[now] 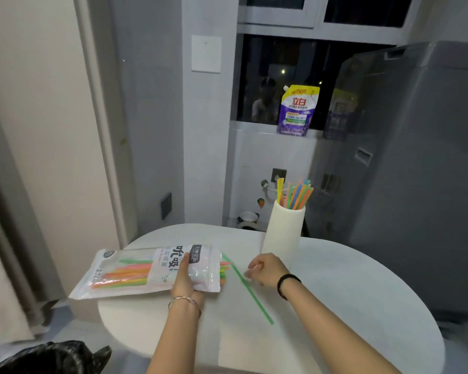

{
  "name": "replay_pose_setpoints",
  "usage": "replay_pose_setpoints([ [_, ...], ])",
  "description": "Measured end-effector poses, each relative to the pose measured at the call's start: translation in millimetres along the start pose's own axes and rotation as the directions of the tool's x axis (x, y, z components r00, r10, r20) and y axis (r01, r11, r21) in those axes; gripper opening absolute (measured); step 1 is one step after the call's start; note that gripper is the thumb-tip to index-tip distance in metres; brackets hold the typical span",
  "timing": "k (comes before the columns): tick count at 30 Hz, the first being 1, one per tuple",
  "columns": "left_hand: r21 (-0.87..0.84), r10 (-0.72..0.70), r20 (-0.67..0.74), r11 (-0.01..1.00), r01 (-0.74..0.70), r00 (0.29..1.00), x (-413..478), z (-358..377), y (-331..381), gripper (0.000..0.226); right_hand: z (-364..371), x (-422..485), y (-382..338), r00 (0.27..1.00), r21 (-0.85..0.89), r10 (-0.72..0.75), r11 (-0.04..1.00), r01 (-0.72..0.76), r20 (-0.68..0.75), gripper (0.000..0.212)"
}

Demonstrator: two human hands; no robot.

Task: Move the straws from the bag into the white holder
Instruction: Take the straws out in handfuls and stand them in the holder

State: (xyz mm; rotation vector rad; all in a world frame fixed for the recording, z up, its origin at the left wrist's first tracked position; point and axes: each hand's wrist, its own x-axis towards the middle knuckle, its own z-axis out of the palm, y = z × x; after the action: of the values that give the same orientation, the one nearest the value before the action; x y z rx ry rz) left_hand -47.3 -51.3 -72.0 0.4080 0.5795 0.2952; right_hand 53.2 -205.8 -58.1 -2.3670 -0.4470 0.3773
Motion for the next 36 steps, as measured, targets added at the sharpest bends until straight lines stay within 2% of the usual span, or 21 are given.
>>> replay_pose_setpoints([
  [4,0.016,-0.020,0.034,1.000,0.019,0.999,2.9,-14.6,3.5,0.060,25.6,2.3,14.3,0.994,-0.028,0.108,0.994,-0.108,0.015,0.012],
  [8,0.041,-0.014,0.012,0.999,0.013,1.000,9.5,-21.0,10.0,0.060,34.8,7.2,15.3,0.990,-0.040,0.144,0.989,-0.144,0.005,0.016],
  [16,0.044,-0.040,0.056,0.998,0.038,0.998,6.1,-9.2,12.9,0.063,27.4,5.9,16.0,0.989,-0.326,0.107,0.943,-0.069,0.099,0.024],
  [19,-0.007,-0.087,0.107,0.996,0.089,0.990,2.3,-4.8,8.9,0.062,19.1,-1.2,21.7,0.990,-0.297,0.087,0.953,-0.051,0.108,0.026],
  [22,-0.003,-0.087,0.131,0.996,0.088,0.988,1.7,0.6,6.7,0.061,-4.8,-6.1,13.2,0.998,-0.086,0.014,0.996,-0.020,-0.061,0.015],
  [24,-0.013,-0.080,0.117,0.997,0.082,0.990,-1.8,6.5,3.9,0.060,-30.9,-11.0,-2.6,0.981,0.122,-0.032,0.991,0.056,-0.192,0.014],
  [26,-0.024,-0.066,0.114,0.997,0.069,0.991,-5.7,12.3,-1.1,0.058,-58.5,-17.6,-21.9,0.945,0.292,-0.089,0.938,0.186,-0.315,0.017],
  [28,-0.044,-0.059,0.096,0.997,0.064,0.994,-9.4,17.8,-7.1,0.055,-84.9,-24.5,-39.8,0.873,0.367,-0.146,0.866,0.341,-0.465,0.013],
  [31,-0.046,-0.099,0.071,0.994,0.102,0.993,-10.8,22.8,-15.1,0.055,-121.9,-31.8,-56.9,0.743,0.361,-0.172,0.789,0.498,-0.647,0.013],
  [33,-0.034,-0.114,0.072,0.993,0.117,0.991,-11.2,23.9,-17.8,0.056,-141.1,-30.1,-61.5,0.676,0.291,-0.183,0.800,0.524,-0.714,0.013],
  [34,-0.014,-0.113,0.076,0.993,0.114,0.991,-12.0,24.8,-19.2,0.056,-147.6,-27.7,-62.5,0.660,0.246,-0.189,0.826,0.508,-0.727,0.014],
  [36,0.019,-0.100,0.086,0.995,0.099,0.991,-14.0,26.0,-23.3,0.056,-155.1,-21.6,-62.5,0.673,0.166,-0.197,0.885,0.434,-0.713,0.018],
])
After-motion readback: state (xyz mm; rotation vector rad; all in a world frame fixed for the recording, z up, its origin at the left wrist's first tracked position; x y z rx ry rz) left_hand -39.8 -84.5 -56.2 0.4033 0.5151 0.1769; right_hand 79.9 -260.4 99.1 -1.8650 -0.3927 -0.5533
